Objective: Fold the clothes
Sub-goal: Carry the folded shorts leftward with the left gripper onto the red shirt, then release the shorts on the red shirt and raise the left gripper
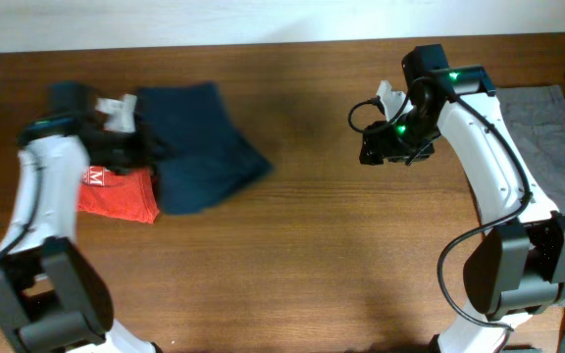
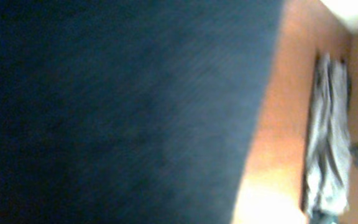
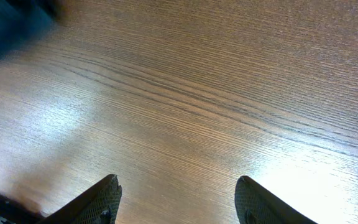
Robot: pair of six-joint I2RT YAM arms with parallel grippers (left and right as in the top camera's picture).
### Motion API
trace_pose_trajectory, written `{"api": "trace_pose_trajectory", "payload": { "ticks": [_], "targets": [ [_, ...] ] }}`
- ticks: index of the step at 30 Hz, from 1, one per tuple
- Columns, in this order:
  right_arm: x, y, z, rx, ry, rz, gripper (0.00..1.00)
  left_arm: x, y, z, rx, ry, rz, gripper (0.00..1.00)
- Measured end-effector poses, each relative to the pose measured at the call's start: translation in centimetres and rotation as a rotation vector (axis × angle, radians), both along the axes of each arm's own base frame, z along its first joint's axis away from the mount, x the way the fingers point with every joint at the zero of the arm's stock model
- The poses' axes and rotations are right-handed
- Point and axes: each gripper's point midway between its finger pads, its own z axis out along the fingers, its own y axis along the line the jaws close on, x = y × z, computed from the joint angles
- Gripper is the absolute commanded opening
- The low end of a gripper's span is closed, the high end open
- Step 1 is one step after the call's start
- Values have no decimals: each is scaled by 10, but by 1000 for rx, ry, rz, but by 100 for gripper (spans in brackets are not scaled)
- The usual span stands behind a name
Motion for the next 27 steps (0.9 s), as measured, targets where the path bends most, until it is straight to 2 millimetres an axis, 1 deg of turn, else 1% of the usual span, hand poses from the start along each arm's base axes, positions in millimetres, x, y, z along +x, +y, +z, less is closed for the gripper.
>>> {"api": "trace_pose_trajectory", "payload": {
  "ticks": [3, 5, 8, 12, 13, 14, 15, 16, 17, 18, 24, 27],
  "targets": [
    [0, 0, 0, 0, 0, -1, 64, 3, 53, 1, 34, -40, 100, 1],
    [0, 0, 0, 0, 1, -1, 64, 4, 79, 2, 51, -67, 151, 1],
    [-1, 0, 0, 0, 4, 0, 64, 6, 115, 6, 80, -117, 219, 0],
    [-2, 0, 0, -1, 10, -1, 64, -3, 152, 3, 121, -112, 299, 0],
    [-3, 0, 0, -1, 11, 0, 64, -6, 159, 2, 133, -106, 317, 4],
    [-3, 0, 0, -1, 12, -1, 64, -9, 166, 1, 144, -98, 333, 8],
    [-3, 0, 0, -1, 11, 0, 64, -12, 171, -1, 155, -87, 346, 17],
    [-3, 0, 0, -1, 12, -1, 64, -15, 175, -3, 166, -74, 356, 29],
    [-3, 0, 0, -1, 12, -1, 64, -18, 177, -5, 178, -60, 362, 39],
    [-3, 0, 0, -1, 12, -1, 64, -20, 178, -7, 188, -47, 364, 42],
    [-5, 0, 0, -2, 20, 0, 64, -38, 187, -20, 253, 60, 402, 43],
    [-7, -1, -1, -3, 28, -1, 65, -50, 188, -23, 247, 122, 430, 41]
  ]
}}
